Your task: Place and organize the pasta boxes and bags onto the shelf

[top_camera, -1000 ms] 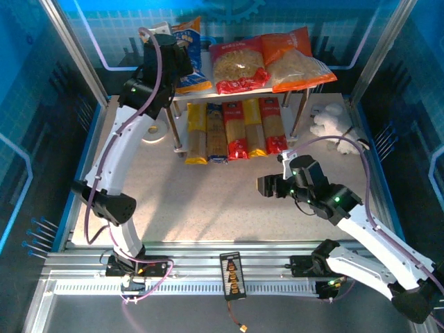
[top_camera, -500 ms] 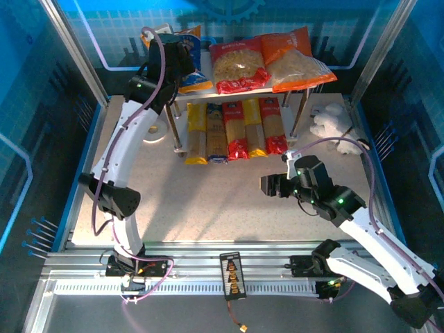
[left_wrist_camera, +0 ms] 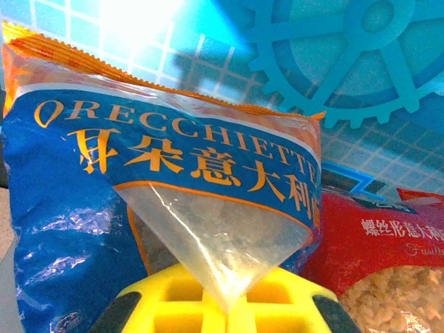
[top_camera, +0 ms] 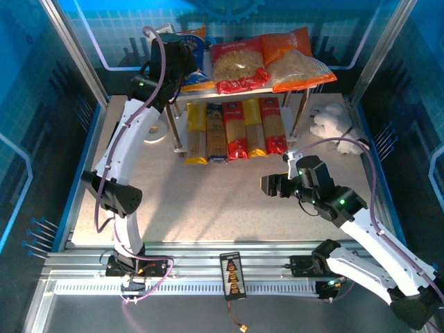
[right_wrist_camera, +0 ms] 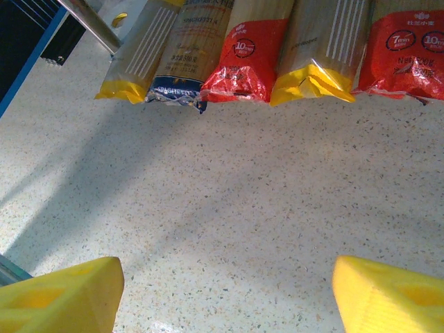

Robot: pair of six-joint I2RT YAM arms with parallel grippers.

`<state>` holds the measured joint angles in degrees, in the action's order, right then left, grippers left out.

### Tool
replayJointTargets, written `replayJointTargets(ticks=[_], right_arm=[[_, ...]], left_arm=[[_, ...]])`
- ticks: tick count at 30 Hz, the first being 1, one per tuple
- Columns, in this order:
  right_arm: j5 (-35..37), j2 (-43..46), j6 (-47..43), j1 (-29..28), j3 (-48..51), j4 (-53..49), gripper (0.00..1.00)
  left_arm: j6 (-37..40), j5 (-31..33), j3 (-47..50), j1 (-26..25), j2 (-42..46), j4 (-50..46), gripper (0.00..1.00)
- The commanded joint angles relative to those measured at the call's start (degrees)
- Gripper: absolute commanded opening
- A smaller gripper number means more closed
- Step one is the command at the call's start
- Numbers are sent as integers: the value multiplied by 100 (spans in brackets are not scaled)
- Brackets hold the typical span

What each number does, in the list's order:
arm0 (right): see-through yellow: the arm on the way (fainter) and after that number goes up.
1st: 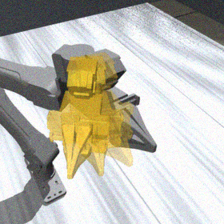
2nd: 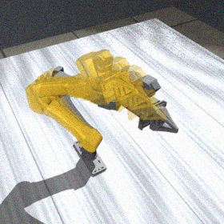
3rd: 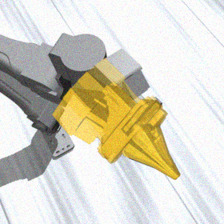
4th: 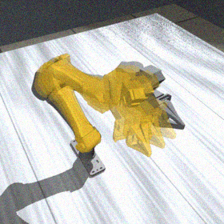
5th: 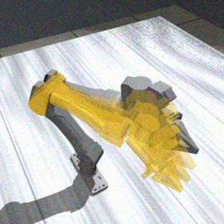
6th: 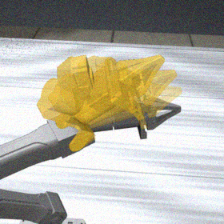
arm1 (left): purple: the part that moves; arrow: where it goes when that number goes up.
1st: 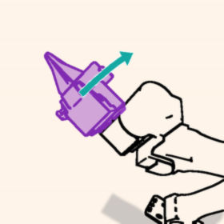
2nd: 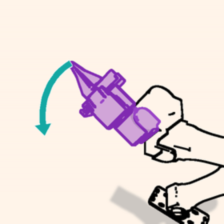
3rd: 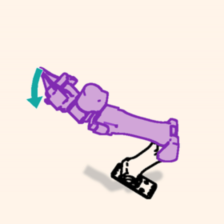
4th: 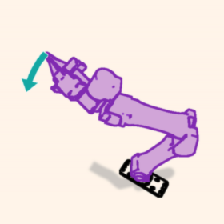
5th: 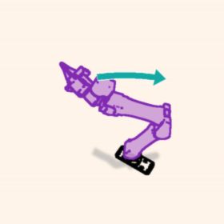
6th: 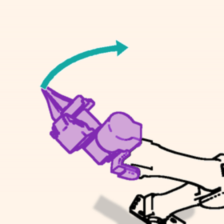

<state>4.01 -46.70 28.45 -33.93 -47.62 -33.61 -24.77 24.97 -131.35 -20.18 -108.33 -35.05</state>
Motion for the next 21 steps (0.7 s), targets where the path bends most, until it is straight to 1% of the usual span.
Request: replayJointTargets(ticks=[1,2,4,7,10,12,14,15,17,21], right_arm=[[-41,99,-32,85,47,-110,80],[-49,97,-32,82,34,-115,80],[-65,99,-32,85,25,-134,80],[-73,108,-24,87,-2,-163,80],[-68,132,-15,86,-6,-173,80],[-79,135,17,88,-11,-173,80],[-100,135,28,84,-14,-173,80],[-115,135,38,84,-11,-168,80],[-135,135,63,83,-7,-156,80],[-204,121,115,83,-2,-103,80]], left_arm=[[-190,-187,62,41,22,534,11],[-196,-225,94,41,29,543,17],[-214,-304,167,43,56,560,33],[-217,-369,219,41,108,563,50],[-172,-472,195,41,154,539,59],[-120,-540,139,41,200,480,61],[-72,-594,116,41,294,426,61],[-45,-613,129,41,363,391,60],[29,-626,244,41,534,392,54],[242,-490,664,41,970,498,50]])
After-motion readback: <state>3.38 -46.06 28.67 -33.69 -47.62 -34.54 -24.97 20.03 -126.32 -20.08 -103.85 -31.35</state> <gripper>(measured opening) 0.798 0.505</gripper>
